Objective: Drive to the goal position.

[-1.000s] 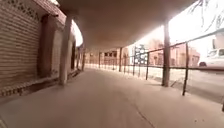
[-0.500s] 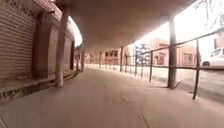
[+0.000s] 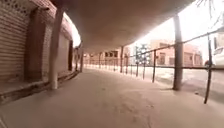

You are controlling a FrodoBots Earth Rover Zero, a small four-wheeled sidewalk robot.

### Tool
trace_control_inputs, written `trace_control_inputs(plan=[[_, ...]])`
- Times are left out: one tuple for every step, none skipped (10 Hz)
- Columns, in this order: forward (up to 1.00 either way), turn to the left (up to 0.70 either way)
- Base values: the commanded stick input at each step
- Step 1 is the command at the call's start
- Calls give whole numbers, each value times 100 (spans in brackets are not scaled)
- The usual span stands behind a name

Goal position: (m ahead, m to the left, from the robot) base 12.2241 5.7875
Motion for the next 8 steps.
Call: trace_control_inputs(plan=[[70,15],[70,21],[70,0],[70,0],[70,0],[70,0],[70,0],[70,0]])
